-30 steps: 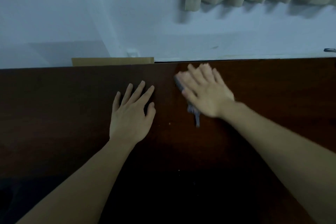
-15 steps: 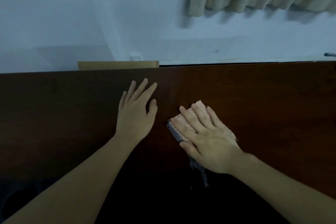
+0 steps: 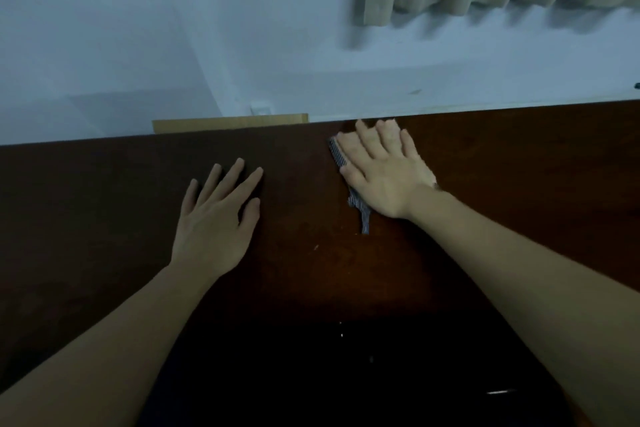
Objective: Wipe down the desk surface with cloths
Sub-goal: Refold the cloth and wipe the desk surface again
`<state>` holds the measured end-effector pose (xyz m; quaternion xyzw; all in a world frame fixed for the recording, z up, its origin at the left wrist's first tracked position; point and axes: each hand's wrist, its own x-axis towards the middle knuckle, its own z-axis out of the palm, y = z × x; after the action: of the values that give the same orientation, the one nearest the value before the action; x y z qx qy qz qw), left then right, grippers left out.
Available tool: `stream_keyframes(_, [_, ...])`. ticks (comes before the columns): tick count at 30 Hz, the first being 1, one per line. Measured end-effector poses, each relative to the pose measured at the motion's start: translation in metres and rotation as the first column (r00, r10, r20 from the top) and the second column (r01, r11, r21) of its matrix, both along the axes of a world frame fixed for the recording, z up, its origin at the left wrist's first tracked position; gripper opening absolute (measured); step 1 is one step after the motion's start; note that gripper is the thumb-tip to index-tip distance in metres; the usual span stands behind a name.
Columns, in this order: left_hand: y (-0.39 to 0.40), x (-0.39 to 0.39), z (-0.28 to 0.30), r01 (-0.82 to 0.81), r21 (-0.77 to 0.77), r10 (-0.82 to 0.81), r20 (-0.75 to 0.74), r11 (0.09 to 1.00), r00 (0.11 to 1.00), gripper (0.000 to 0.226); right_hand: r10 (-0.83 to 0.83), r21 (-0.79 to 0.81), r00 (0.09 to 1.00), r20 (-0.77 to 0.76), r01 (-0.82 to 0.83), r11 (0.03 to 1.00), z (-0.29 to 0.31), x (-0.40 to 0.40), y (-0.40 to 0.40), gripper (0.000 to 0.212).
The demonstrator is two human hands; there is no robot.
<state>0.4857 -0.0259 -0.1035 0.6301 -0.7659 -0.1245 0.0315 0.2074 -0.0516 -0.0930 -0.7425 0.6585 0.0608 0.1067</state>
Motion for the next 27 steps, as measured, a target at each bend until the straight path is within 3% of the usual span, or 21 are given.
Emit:
stream_keyframes(4, [-0.001, -0.001, 0.003, 0.004, 0.015, -0.005, 0.020, 1.000, 1.000, 0.054, 0.285, 0.001, 0.958, 0.028, -0.285, 0.959, -0.001, 0.019, 0.079, 0.059])
stream_keyframes(7, [0.000, -0.001, 0.003, 0.002, 0.003, -0.002, 0.014, 1.000, 1.000, 0.054, 0.385, -0.008, 0.922, 0.033, -0.385, 0.923, -0.002, 0.016, 0.095, 0.060])
stream_keyframes(12, [0.001, -0.001, 0.004, 0.000, -0.010, 0.000, 0.009, 1.000, 1.000, 0.054, 0.193, -0.021, 0.979, -0.058, -0.195, 0.981, -0.001, 0.002, 0.000, 0.057])
stream_keyframes(17, [0.001, -0.001, 0.003, 0.001, -0.020, -0.001, -0.001, 1.000, 1.000, 0.053, 0.029, 0.003, 0.999, -0.017, -0.029, 1.000, -0.002, 0.010, -0.047, 0.058])
stream_keyframes(27, [0.001, 0.000, 0.001, 0.002, -0.026, -0.001, 0.007, 1.000, 1.000, 0.054, 0.401, 0.017, 0.915, 0.035, -0.402, 0.916, -0.002, 0.033, 0.102, 0.062])
